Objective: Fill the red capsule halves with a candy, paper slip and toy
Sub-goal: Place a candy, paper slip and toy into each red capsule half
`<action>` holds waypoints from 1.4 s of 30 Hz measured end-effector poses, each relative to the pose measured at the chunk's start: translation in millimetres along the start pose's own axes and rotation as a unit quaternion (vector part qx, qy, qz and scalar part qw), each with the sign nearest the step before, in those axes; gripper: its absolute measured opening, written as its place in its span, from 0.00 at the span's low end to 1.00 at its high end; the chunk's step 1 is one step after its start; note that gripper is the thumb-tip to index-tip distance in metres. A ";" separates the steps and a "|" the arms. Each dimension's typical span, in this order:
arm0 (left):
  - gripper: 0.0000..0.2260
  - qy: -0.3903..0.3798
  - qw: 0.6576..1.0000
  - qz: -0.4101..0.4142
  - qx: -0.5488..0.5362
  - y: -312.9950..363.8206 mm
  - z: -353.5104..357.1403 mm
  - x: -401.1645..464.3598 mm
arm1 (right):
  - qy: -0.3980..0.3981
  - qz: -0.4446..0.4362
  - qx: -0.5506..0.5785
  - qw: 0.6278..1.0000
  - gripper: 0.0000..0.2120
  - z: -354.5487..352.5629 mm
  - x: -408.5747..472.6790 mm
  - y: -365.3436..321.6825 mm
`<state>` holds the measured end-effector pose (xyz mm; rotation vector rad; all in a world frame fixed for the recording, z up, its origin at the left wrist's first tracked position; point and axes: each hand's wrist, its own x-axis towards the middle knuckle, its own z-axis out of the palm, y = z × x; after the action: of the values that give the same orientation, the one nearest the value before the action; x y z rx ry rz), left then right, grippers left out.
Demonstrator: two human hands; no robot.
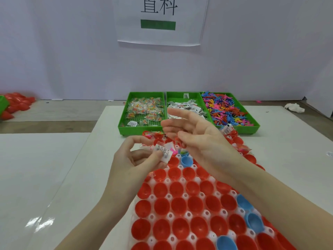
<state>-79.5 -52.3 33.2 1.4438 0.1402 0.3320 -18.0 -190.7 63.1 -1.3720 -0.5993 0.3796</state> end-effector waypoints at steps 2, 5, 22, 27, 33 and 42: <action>0.08 -0.013 1.000 0.007 -0.006 1.7 3.4 -1.8 | -0.011 -0.023 -0.010 1.000 0.21 4.3 -3.3 0.1; 0.10 -0.035 0.999 0.018 -0.013 5.3 5.5 -4.3 | -0.005 -0.050 -0.088 0.995 0.20 9.1 -7.1 -1.7; 0.14 -0.037 0.996 0.077 0.006 1.2 -10.4 1.8 | 0.040 0.041 -0.265 0.963 0.04 15.4 3.2 0.6; 0.10 -0.017 0.985 0.123 0.119 -6.3 -20.9 20.2 | 0.029 0.067 -0.183 0.980 0.02 11.1 24.4 9.0; 0.16 -0.043 0.913 0.138 0.382 -27.4 -39.1 25.7 | 0.024 0.069 -0.331 0.941 0.04 -2.9 32.1 40.0; 0.13 -0.100 0.868 0.120 0.472 -50.3 -46.1 18.3 | -0.076 0.039 -0.507 0.857 0.05 1.5 25.4 54.3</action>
<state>-68.7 -7.5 -20.4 2.4746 -0.0664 0.3256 6.2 -165.3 14.5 -2.4024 -0.9405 0.2288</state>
